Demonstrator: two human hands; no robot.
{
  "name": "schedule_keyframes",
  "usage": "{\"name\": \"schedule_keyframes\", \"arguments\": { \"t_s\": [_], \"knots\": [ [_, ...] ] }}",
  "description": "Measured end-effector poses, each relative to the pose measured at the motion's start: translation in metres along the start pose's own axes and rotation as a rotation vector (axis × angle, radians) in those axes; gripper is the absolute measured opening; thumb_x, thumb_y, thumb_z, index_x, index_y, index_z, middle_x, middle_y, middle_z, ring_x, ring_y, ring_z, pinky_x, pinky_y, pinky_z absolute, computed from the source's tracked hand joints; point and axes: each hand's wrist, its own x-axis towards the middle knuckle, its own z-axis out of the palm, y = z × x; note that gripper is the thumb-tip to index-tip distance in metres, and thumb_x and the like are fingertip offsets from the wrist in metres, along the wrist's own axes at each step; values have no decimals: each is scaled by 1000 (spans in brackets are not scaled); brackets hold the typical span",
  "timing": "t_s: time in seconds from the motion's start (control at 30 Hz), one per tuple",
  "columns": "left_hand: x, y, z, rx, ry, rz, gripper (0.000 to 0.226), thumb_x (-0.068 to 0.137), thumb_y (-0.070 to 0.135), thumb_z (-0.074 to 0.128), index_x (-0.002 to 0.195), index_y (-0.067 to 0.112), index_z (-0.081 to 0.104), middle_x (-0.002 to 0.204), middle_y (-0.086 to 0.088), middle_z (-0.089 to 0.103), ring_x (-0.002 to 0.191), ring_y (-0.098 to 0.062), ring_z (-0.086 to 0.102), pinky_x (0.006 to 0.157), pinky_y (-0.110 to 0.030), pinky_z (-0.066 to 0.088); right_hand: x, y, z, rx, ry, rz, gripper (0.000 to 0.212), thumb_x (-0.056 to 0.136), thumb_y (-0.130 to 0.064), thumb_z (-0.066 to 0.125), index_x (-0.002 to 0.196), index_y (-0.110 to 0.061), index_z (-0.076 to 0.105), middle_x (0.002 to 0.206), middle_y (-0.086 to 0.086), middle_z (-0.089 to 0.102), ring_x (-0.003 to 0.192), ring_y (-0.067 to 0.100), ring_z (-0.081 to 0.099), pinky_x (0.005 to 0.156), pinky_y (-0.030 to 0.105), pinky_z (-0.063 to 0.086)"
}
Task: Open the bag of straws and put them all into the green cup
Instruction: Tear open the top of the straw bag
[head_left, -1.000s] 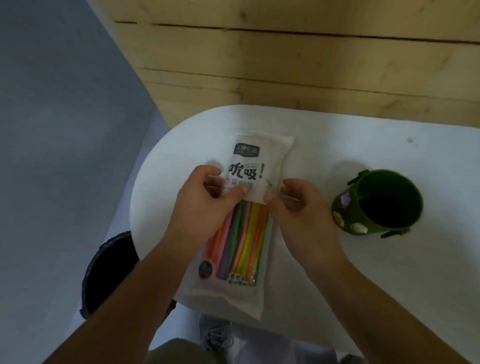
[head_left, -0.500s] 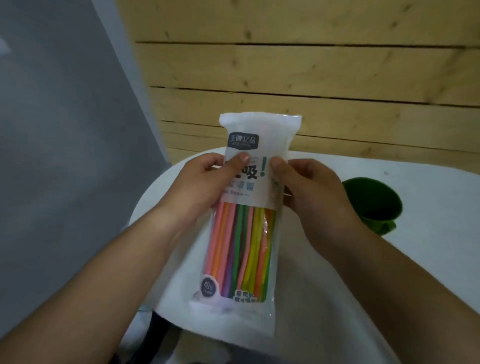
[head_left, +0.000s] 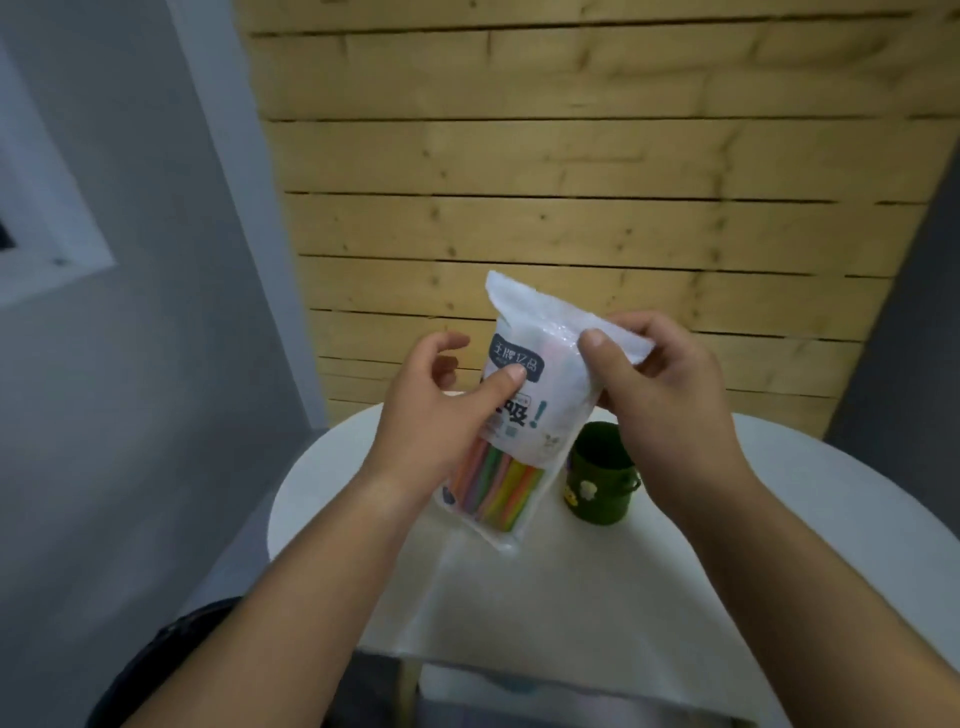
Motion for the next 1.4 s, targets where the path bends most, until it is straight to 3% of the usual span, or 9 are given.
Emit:
{"name": "schedule_keyframes", "arguments": {
  "t_s": [0.1,0.17,0.27,0.33,0.4,0.5,0.97,1.1,1.4],
  "knots": [
    [-15,3,9,53,133,90,31,76,38,83,95,31,59,110,8,64,109,-6,58,84,-25,50,-14,7,-1,0,-33,-41,7,93,-14,64,86,-15,61,80,-11,70,71,5,66,58,25,57],
    [-24,4,14,-34,80,86,20,80,31,80,84,23,62,95,5,71,97,-14,67,83,-38,58,-23,16,-1,35,-107,-11,8,93,-7,62,86,-10,58,92,-12,73,82,7,70,66,30,58],
    [-41,7,13,-264,-47,18,19,87,26,75,88,8,67,84,1,72,83,-15,71,86,-53,59,-36,25,-7,122,-248,6,8,92,-2,62,86,-2,57,109,-4,74,94,14,73,73,26,56],
    [-47,6,10,-309,-107,0,27,88,27,74,90,2,66,89,-6,73,83,-14,69,89,-55,57,-43,27,-11,123,-325,1,10,93,-7,63,87,-1,59,113,-2,74,100,14,71,78,24,55],
    [-50,2,8,-268,-150,23,32,80,38,80,84,9,67,104,-6,74,100,-21,70,95,-57,54,-47,28,-13,120,-360,2,14,94,-9,61,87,4,59,114,-4,74,104,13,69,83,25,54],
    [-51,-4,7,-227,-163,36,35,66,48,84,77,19,68,124,3,70,122,-21,63,101,-58,50,-50,30,-12,121,-381,22,17,92,-11,61,88,6,61,113,-9,73,108,11,68,87,24,52],
    [-50,-15,0,-304,-195,54,31,71,46,78,74,18,64,125,6,69,118,-20,65,104,-53,50,-53,33,-3,84,-397,106,13,90,-29,65,89,-17,71,123,-9,68,118,16,63,102,45,49],
    [-49,-17,-1,-317,-189,57,30,72,44,78,74,17,65,124,5,70,118,-18,65,103,-53,50,-55,33,1,44,-385,93,11,80,-36,67,84,-25,70,124,-12,67,119,15,61,100,42,51],
    [-50,-18,-5,-289,-208,97,32,74,45,77,82,14,69,125,7,69,122,-16,63,104,-51,50,-54,33,-2,73,-378,96,14,79,-33,69,85,-21,70,122,-12,69,116,15,63,93,35,54]
  ]
}}
